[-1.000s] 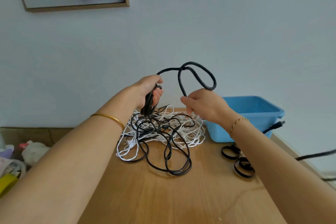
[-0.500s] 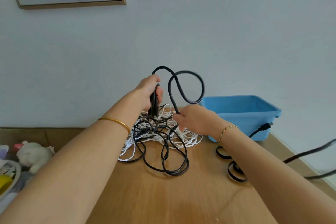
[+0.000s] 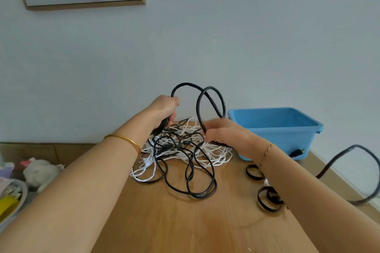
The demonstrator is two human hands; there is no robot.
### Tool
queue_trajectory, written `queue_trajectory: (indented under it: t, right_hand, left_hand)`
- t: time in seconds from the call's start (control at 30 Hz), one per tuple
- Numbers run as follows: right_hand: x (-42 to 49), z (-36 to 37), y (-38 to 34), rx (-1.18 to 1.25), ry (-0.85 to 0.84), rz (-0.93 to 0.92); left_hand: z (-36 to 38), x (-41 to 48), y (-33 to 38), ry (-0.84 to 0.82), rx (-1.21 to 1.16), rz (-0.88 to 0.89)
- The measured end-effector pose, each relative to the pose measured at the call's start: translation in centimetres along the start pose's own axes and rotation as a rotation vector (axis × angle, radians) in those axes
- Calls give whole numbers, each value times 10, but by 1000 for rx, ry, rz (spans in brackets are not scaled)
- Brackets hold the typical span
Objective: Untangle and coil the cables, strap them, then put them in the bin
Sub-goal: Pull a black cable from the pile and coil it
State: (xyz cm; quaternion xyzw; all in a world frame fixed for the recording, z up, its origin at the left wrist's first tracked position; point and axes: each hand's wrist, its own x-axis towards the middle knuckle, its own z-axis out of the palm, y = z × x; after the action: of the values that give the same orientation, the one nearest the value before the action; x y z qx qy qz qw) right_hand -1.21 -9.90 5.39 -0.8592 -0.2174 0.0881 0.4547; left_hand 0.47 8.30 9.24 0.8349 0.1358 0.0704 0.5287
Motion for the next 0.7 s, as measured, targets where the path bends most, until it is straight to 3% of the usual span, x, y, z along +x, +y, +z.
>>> queue_trajectory:
  t: [0.1,0.27,0.47,0.6,0.7]
  right_hand:
    - [-6,-3,-11,236,14,-101]
    - [-7,1,-30,381,229,-261]
    - [0,-6,-23,365,441,-295]
    - [0,-16,-15,494,685,-225]
    - [5,-23,-4,402,801,-158]
  left_hand:
    - [5,-3,0,-9,127,96]
    - [19,-10,9,-67,289,201]
    - [26,-13,17,-229,-32,75]
    - [20,-10,19,-293,-51,-2]
    - [15,-11,20,-406,-69,-71]
